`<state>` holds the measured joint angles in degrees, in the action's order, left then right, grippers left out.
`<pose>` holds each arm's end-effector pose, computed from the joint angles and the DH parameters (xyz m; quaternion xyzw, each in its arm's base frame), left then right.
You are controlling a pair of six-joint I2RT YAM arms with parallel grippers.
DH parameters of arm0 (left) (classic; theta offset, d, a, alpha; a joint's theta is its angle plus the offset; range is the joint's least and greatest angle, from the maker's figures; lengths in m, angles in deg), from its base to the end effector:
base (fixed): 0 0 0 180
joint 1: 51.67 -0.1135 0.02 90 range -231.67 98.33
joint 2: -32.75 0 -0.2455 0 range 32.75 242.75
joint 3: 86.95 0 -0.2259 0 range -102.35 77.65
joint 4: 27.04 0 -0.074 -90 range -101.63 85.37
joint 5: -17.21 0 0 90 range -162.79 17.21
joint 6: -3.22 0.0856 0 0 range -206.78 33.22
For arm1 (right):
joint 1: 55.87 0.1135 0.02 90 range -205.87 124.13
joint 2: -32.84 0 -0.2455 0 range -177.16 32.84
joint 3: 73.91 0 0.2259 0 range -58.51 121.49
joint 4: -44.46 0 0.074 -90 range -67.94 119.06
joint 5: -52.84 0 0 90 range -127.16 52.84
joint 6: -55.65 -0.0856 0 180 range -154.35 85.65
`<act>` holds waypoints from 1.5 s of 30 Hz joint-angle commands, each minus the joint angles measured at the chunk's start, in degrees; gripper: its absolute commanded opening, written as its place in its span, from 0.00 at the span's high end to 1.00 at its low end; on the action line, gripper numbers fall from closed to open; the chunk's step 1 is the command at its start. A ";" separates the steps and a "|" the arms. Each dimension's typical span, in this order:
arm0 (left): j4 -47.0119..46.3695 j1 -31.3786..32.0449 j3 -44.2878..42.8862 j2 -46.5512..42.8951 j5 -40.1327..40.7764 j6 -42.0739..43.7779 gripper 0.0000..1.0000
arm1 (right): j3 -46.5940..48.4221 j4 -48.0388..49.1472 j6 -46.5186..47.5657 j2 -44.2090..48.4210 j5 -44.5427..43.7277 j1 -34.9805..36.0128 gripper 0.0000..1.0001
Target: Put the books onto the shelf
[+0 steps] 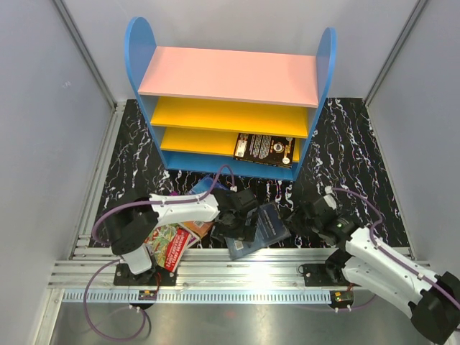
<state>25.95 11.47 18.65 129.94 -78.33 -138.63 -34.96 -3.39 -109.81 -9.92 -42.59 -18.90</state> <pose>0.1273 -0.2697 0.1152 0.1034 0.9858 -0.1300 0.0260 0.1358 0.0921 0.1403 0.3257 0.8856 0.2477 0.2196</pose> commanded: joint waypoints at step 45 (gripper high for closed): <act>-13.76 -10.57 0.38 -11.77 0.64 24.07 0.04 | 14.93 -29.95 -25.70 15.80 -14.34 14.88 0.00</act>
<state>17.07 2.51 20.11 115.95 -74.44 -119.42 -23.61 -26.66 -133.07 10.01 -51.88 -4.36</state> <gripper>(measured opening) 0.965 0.994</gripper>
